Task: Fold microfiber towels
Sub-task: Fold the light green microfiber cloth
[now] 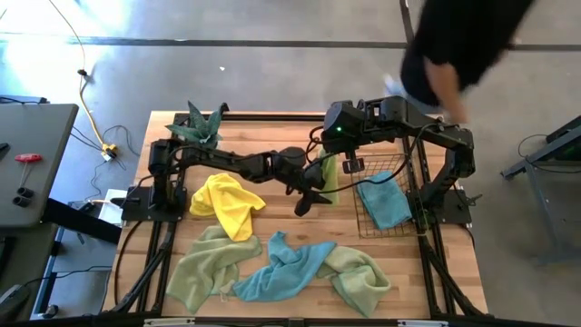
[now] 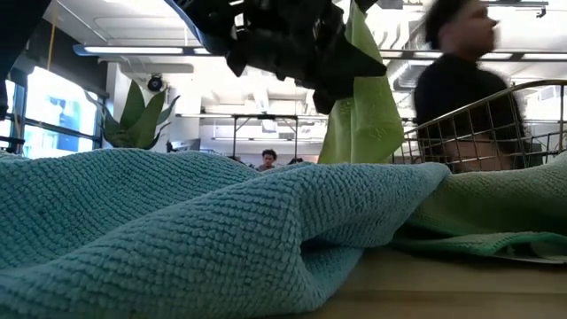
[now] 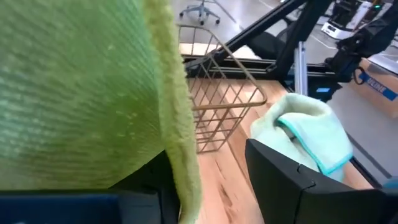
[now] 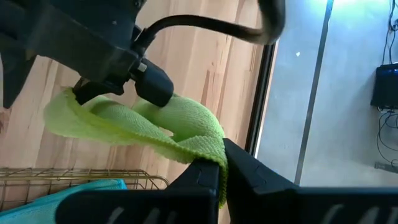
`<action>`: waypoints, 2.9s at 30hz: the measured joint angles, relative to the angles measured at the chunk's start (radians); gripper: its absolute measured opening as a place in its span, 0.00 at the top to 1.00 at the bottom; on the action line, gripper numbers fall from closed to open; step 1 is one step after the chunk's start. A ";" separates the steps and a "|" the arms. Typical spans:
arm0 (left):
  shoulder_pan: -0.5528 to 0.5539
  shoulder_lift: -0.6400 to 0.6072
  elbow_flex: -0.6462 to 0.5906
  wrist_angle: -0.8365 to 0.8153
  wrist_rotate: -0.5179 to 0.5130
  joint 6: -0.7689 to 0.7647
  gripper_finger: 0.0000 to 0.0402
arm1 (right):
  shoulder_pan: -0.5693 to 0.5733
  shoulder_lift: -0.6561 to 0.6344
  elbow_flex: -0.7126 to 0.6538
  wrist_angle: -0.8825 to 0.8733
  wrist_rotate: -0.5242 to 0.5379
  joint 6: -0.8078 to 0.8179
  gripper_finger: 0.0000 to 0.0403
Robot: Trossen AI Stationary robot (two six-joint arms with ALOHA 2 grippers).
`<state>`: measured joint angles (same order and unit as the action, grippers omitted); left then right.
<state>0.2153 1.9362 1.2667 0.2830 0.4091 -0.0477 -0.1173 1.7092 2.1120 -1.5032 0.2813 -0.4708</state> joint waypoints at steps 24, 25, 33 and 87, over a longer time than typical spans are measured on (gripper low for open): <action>0.005 -0.170 0.002 -0.660 -0.282 -0.154 1.00 | 0.000 0.000 0.000 -0.008 -0.001 0.478 1.00; 0.004 -0.199 0.002 -0.703 -0.311 -0.152 1.00 | 0.000 0.000 0.000 -0.008 -0.001 0.506 1.00; 0.008 -0.426 0.001 -0.830 -0.522 -0.155 1.00 | 0.000 0.037 0.001 0.034 0.003 0.574 1.00; 0.377 -0.504 0.000 -0.718 -0.822 0.688 1.00 | -0.359 0.201 0.000 0.278 -0.060 0.150 1.00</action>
<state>0.5919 1.4317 1.2669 -0.4354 -0.4128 0.6401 -0.4759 1.9106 2.1117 -1.2255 0.2217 -0.3212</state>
